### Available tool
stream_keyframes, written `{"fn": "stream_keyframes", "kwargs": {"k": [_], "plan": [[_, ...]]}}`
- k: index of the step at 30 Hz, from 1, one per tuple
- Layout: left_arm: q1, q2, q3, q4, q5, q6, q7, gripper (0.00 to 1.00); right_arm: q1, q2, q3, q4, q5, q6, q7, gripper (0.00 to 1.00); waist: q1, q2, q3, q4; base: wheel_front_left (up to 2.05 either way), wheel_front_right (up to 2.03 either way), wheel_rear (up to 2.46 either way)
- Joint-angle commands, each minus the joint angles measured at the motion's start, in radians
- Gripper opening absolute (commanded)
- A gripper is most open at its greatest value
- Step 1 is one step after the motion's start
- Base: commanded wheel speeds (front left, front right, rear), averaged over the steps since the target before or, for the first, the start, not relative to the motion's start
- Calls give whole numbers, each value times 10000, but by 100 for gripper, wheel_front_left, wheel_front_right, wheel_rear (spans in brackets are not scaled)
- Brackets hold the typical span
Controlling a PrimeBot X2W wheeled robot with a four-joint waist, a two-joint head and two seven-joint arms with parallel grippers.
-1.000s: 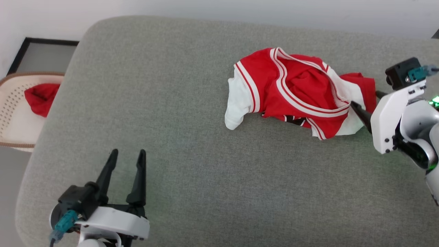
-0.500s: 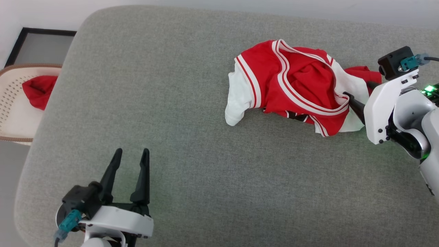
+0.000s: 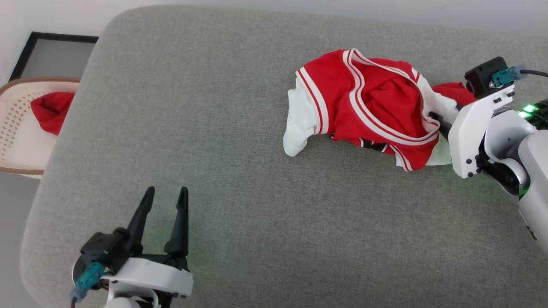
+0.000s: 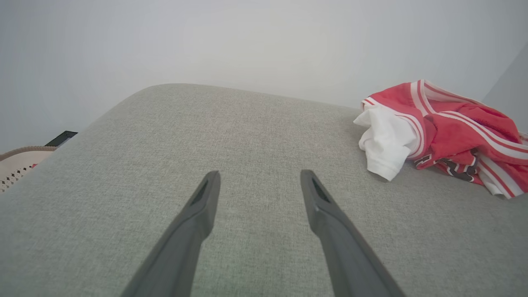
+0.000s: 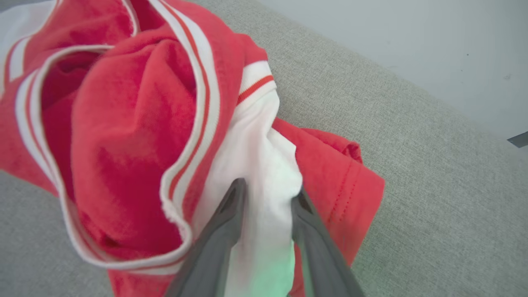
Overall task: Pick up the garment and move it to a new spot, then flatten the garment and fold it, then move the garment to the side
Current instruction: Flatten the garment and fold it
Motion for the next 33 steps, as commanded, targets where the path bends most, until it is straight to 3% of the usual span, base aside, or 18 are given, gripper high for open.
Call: {"fn": "stream_keyframes", "kwargs": {"k": [1, 9, 15, 20, 26, 33], "plan": [[-54, -28, 43, 25, 50, -45, -1, 100, -117, -20, 69, 40, 130, -15, -71, 0, 0, 0, -2, 0, 0, 0, 0], [115, -113, 243, 109, 158, -144, -1, 100, -210, -2, 132, 152, 334, -15, -547, 0, 0, 0, -164, -158, 0, 0, 0], [213, -126, 396, 72, 221, -180, -1, 100, 128, -286, -646, -439, 421, -15, -1045, 0, 0, 0, -270, -543, 0, 0, 0], [247, -117, 477, -1, 256, -188, -1, 100, 721, -619, -2095, -1187, 361, -15, -1101, 0, 0, 0, -189, -947, 0, 0, 0], [60, -34, 404, 3, 261, -223, -1, 100, 2097, -902, -4547, -1407, -133, -15, -961, 0, 0, 0, -21, -1152, 0, 0, 0], [-18, 96, 373, 56, 218, -249, -1, 100, 3444, -593, -7134, -1276, -1296, -15, -932, 0, 0, 0, 198, -1245, 0, 0, 0]]}}
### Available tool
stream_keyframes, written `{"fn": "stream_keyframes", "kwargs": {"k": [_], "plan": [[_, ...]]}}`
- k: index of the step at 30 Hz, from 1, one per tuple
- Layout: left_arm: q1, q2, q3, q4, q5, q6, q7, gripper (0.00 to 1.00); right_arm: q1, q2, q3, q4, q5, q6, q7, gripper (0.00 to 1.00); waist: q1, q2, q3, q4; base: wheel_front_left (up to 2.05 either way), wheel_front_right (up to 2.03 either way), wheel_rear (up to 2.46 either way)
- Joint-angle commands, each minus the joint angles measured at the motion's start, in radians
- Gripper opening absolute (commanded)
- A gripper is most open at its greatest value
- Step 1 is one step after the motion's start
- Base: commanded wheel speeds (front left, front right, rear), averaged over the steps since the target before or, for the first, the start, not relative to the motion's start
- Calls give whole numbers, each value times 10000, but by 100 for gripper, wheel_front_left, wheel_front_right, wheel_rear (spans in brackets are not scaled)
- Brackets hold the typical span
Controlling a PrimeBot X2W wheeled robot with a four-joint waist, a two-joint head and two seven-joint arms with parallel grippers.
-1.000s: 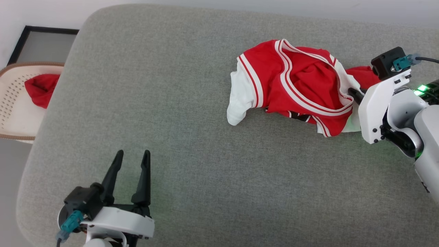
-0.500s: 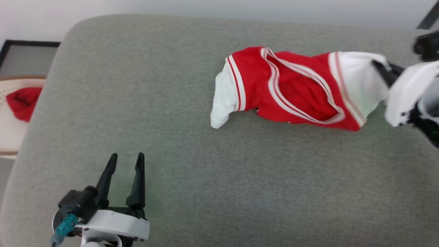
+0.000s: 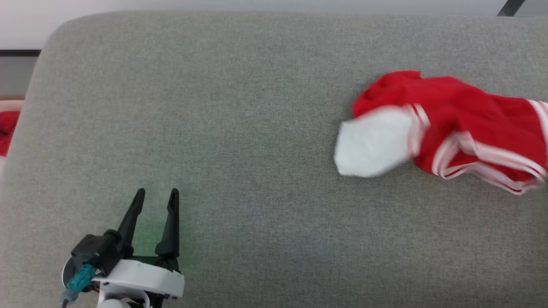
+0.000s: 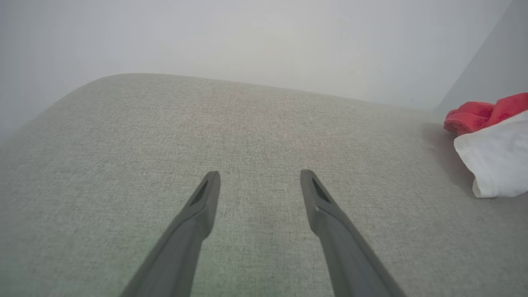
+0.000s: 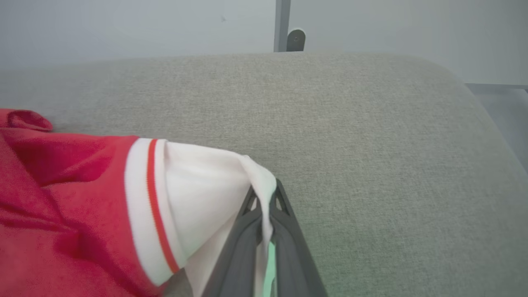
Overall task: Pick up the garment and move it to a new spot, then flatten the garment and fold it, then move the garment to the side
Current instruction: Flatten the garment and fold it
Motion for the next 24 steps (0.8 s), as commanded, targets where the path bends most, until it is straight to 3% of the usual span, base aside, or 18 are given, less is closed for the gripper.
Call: {"fn": "stream_keyframes", "kwargs": {"k": [1, 9, 23, 24], "plan": [[-127, 47, -16, 18, 19, -64, -1, 100, 151, 184, -433, -10, -176, -15, -33, 0, 0, 0, 72, -19, 0, 0, 0], [-268, 105, -18, 59, -39, -54, -1, 100, 563, 849, -1326, -346, -1123, -16, 224, 0, 0, 0, 298, -71, 0, 0, 0], [-531, 279, -277, 367, 37, -69, -1, 100, 292, 1500, -2348, 548, -3138, -15, -517, 0, 0, 0, -23, -82, 0, 0, 0], [-516, 312, -333, 401, 11, -68, 1, 100, 286, 1609, -2381, 639, -3176, -15, -565, 38, 0, 0, -75, -95, 0, 0, 0]]}}
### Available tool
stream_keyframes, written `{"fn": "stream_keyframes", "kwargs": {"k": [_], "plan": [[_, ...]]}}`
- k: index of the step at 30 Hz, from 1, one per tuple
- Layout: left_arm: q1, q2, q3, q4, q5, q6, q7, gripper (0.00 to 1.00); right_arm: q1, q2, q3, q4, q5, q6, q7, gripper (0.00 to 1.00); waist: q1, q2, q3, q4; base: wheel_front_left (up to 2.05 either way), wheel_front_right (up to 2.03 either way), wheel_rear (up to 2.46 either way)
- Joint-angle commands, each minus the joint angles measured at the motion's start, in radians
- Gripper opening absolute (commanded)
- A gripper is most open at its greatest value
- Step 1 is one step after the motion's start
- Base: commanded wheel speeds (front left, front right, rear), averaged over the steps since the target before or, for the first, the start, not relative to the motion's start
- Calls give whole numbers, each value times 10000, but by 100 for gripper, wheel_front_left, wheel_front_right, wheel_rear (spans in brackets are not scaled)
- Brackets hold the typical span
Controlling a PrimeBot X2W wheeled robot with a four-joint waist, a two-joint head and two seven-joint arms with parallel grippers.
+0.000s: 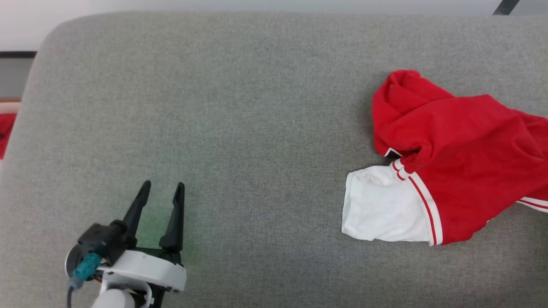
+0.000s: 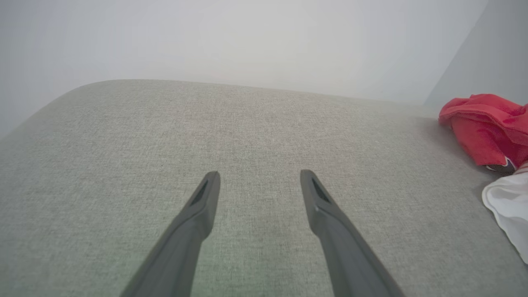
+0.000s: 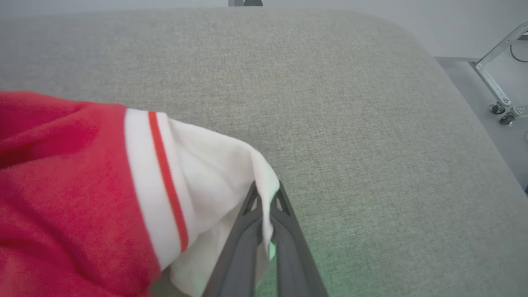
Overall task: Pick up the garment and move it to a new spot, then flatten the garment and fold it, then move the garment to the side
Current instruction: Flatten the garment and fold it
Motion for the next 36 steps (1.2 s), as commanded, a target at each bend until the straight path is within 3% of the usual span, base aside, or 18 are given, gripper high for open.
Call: {"fn": "stream_keyframes", "kwargs": {"k": [1, 6, 11, 15, 19, 24, 28, 31, 36], "plan": [[-42, 48, -42, 19, -51, -37, 48, 100, -40, 87, -12, 46, -47, -15, -65, 99, 0, 0, -106, -24, 0, 0, 0], [-418, 773, -472, -259, -123, -33, 464, 100, 97, 265, -145, 41, -146, -15, -718, 100, 0, 0, -474, -115, 0, 0, 0], [-1277, 2116, -1227, -998, -349, -34, 1610, 100, 445, 496, -68, -672, 135, -15, -1561, 100, 0, 0, -923, -301, 0, 0, 0], [-2359, 3165, -2275, -1590, -965, -33, 3072, 100, 980, 874, 672, -1840, 538, -16, -2019, 100, 0, 0, -1192, -617, 0, 0, 0], [-3633, 3637, -3543, -1692, -2726, -33, 5222, 100, 1577, 1364, 1481, -3199, 848, -15, -2105, 100, 0, 0, -1253, -1013, 0, 0, 0], [-5003, 3423, -4962, -818, -5603, -18, 8771, 100, 2113, 1822, 1861, -4351, 881, -15, -1923, 100, 0, 0, -1041, -1475, 0, 0, 0], [-5792, 2931, -5588, 196, -6972, 48, 10996, 100, 2285, 2068, 1883, -4848, 839, -15, -1841, 100, 0, 0, -734, -1849, 0, 0, 0], [-6136, 2603, -5902, 781, -7255, 98, 11817, 100, 2301, 2232, 1845, -5049, 820, -15, -1827, 100, 0, 0, -493, -2146, 0, 0, 0], [-6221, 2020, -6033, 1400, -7652, 217, 12142, 100, 2204, 2425, 1814, -5121, 822, -15, -1940, 100, 0, 0, -62, -2556, 0, 0, 0]]}}
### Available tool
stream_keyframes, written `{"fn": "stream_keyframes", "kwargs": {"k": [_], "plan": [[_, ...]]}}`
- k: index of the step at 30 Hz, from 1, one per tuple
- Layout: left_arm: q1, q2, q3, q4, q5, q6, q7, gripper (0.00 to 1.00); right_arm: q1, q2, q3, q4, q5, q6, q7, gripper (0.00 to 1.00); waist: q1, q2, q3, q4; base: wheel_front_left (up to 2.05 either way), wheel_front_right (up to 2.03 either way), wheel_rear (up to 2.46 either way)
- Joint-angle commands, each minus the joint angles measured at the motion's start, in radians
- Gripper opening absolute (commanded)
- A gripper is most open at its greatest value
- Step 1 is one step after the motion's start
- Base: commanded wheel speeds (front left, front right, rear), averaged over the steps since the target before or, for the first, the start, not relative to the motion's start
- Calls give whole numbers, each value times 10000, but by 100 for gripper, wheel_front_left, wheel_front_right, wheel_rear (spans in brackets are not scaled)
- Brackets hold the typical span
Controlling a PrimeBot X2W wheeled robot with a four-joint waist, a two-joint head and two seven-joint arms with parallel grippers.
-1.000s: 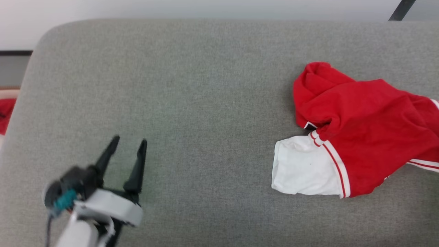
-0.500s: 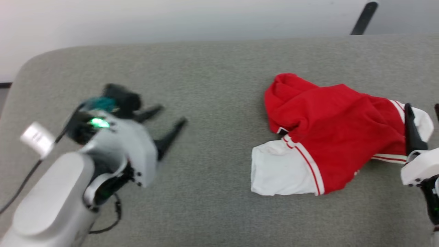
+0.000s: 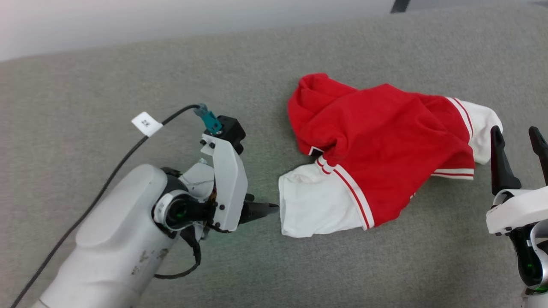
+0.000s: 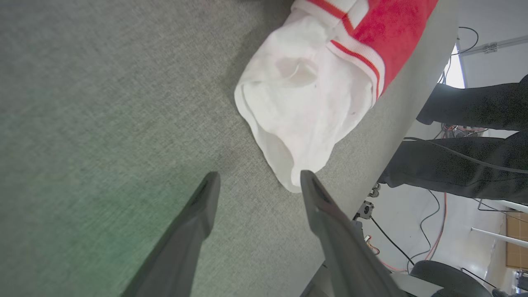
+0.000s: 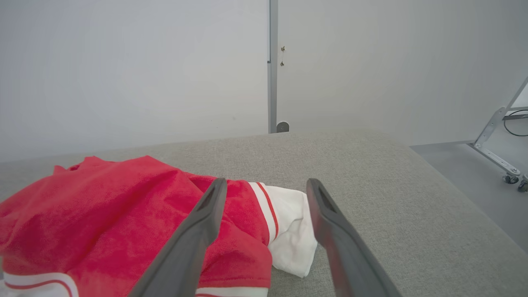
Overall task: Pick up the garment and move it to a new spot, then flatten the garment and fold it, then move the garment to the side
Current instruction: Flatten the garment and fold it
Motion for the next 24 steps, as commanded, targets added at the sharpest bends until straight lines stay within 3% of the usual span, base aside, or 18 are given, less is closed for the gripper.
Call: {"fn": "stream_keyframes", "kwargs": {"k": [1, 17, 18, 19, 20, 24], "plan": [[-88, -92, -24, 165, -154, 72, 112, 100, -46, 109, 11, -41, -58, -15, -82, 100, 0, 0, 528, -478, 0, 0, 0], [-270, -794, -307, 1224, -54, 83, -167, 100, -387, 423, 196, 246, -111, -15, -433, 100, 0, 0, 1066, -816, 0, 0, 0], [-260, -816, -369, 1291, -9, 58, -207, 65, -402, 426, 206, 260, -110, -15, -438, 100, 0, 0, 1078, -818, 0, 0, 0], [-243, -837, -436, 1346, 27, 21, -219, 16, -416, 429, 219, 272, -110, -15, -447, 100, 0, 0, 1078, -818, 0, 0, 0], [-219, -866, -471, 1391, 3, 10, -232, 0, -426, 430, 226, 280, -114, -15, -449, 100, 0, 0, 1077, -808, 0, 0, 0], [-217, -872, -411, 1462, -34, -68, -478, 0, -432, 379, 174, 287, -137, -15, -419, 100, 0, 0, 1011, -719, 0, 0, 0]]}}
